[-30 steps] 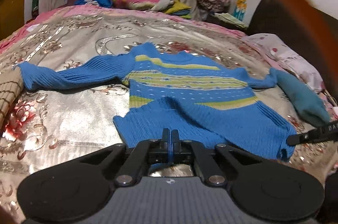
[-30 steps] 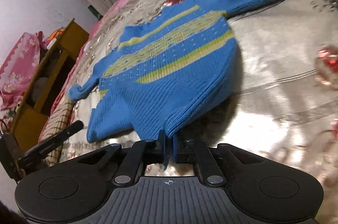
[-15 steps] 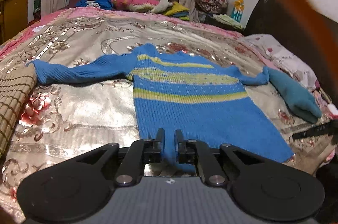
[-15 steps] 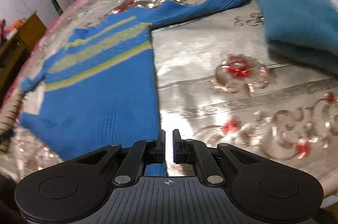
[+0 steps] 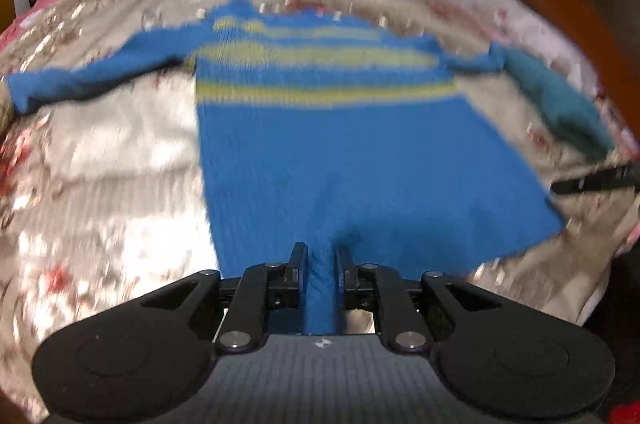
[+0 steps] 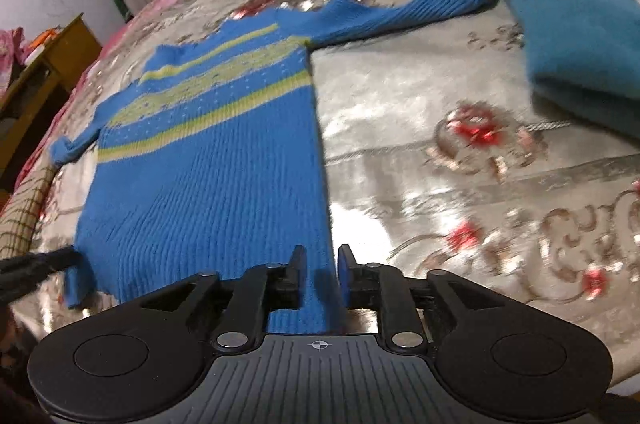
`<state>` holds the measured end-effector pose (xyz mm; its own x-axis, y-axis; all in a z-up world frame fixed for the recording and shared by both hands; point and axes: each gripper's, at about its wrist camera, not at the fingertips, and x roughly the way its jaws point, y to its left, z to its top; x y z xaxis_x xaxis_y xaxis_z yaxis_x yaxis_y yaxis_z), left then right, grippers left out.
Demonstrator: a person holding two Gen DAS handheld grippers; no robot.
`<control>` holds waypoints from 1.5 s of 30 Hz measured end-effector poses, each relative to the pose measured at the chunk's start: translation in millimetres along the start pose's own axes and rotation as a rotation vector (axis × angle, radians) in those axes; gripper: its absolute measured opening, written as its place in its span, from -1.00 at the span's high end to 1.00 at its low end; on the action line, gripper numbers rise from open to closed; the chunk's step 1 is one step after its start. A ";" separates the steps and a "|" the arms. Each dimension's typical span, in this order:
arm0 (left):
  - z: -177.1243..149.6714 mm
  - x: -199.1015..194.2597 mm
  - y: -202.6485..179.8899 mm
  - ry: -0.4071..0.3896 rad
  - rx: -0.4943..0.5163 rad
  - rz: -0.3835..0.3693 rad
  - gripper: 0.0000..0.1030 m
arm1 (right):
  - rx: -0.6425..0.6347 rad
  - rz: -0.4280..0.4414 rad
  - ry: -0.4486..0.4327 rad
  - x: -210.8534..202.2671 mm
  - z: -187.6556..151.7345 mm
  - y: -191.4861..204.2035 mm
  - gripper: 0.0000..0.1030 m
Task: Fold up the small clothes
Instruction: 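Pull the hem toward both grippers to unfold the sweater flat, then open both grippers to release the sweater hem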
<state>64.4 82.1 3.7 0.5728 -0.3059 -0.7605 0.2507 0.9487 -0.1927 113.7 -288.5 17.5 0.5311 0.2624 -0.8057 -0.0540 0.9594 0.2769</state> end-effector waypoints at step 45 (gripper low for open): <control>-8.2 4.8 -62.3 0.019 -0.007 0.140 0.24 | -0.092 0.056 -0.053 -11.1 -42.6 44.8 0.63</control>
<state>45.1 22.1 6.9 0.5870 -0.1694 -0.7917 0.1639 0.9825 -0.0887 69.4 -244.0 16.5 0.5693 0.3121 -0.7606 -0.1605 0.9495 0.2696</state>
